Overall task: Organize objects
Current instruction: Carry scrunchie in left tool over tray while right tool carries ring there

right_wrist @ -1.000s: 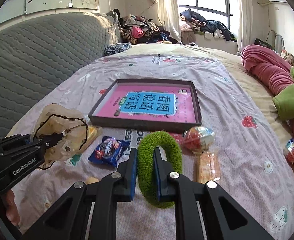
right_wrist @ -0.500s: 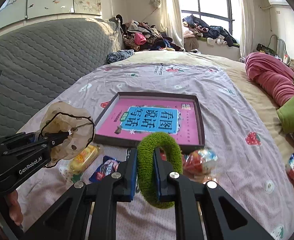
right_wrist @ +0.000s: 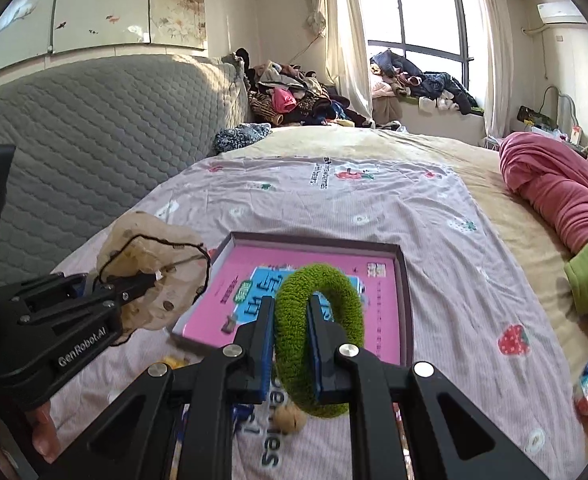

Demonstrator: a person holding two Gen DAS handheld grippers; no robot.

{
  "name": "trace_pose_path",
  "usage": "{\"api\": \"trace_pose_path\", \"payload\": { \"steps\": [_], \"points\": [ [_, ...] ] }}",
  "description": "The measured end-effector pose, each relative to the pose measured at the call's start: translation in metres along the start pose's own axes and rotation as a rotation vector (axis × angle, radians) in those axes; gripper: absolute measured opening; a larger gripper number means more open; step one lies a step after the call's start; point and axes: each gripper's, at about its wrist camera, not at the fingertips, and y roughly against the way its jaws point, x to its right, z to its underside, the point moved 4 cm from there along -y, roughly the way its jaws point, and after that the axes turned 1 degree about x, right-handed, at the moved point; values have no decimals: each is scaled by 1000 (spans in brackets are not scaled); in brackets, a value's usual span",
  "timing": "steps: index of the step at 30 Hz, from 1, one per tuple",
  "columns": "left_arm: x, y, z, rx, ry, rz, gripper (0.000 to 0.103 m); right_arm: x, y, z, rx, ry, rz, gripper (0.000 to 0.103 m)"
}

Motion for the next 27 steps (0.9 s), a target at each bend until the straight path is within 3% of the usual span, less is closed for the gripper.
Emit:
{"api": "trace_pose_path", "payload": {
  "steps": [16,27],
  "points": [
    [-1,-71,-64,23,-4,-19,17,24,-48,-52,41,53,50,15],
    [-14,-113,-78,20,18,-5,17,34,-82,-76,94,-36,17,15]
  ]
}}
